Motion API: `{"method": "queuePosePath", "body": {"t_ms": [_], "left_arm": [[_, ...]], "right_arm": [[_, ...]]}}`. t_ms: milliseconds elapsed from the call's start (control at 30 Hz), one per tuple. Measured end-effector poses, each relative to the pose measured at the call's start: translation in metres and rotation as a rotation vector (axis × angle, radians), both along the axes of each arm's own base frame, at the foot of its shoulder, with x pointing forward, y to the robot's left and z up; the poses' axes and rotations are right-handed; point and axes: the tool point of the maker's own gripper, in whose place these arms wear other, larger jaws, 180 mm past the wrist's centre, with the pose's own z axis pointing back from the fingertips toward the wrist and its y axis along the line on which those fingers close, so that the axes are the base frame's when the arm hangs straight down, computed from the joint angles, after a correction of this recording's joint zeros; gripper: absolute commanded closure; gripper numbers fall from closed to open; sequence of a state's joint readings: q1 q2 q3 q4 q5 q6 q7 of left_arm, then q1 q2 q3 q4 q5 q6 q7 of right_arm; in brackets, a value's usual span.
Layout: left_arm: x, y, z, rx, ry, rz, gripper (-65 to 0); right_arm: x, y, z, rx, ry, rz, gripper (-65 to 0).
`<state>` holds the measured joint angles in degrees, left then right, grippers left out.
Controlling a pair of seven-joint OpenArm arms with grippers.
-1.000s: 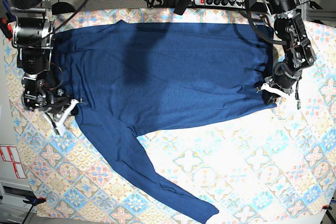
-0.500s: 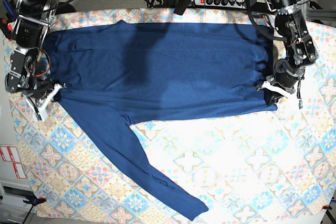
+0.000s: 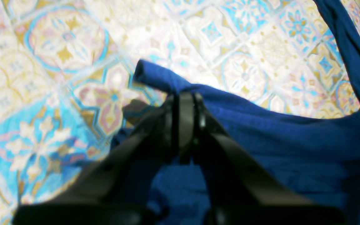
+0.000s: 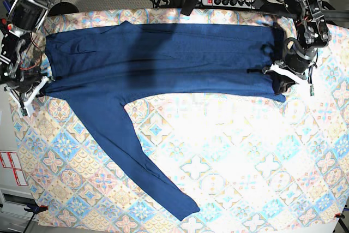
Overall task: Fold the T-shirt properly
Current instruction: 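Lift the side edges and fold the lower body up toward the shoulders, then lay the folded edge down near the shoulders with both grippers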
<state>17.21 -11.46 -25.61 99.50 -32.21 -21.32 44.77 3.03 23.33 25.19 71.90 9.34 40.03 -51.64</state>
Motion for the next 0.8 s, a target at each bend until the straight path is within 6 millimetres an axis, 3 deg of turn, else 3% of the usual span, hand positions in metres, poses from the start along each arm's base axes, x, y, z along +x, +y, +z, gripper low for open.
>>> {"method": "queuePosePath", "body": {"t_ms": [267,567,800], "left_arm": [[-0.027,0.001,-0.015,0.006,0.066,-0.002,0.0],[-0.045,0.002,-0.029,0.008,0.118,0.003,0.0],[-0.051,0.022,-0.055,0.058,0.21,0.009,0.0]], "right_arm": [[-0.035,0.022,-0.001,0.087,0.009,0.025,-0.5],[-0.047,0.031,0.012,0.061,-0.014,0.072,-0.5],[-0.048,0.034,0.017,0.052,-0.028,0.087,-0.5]]}}
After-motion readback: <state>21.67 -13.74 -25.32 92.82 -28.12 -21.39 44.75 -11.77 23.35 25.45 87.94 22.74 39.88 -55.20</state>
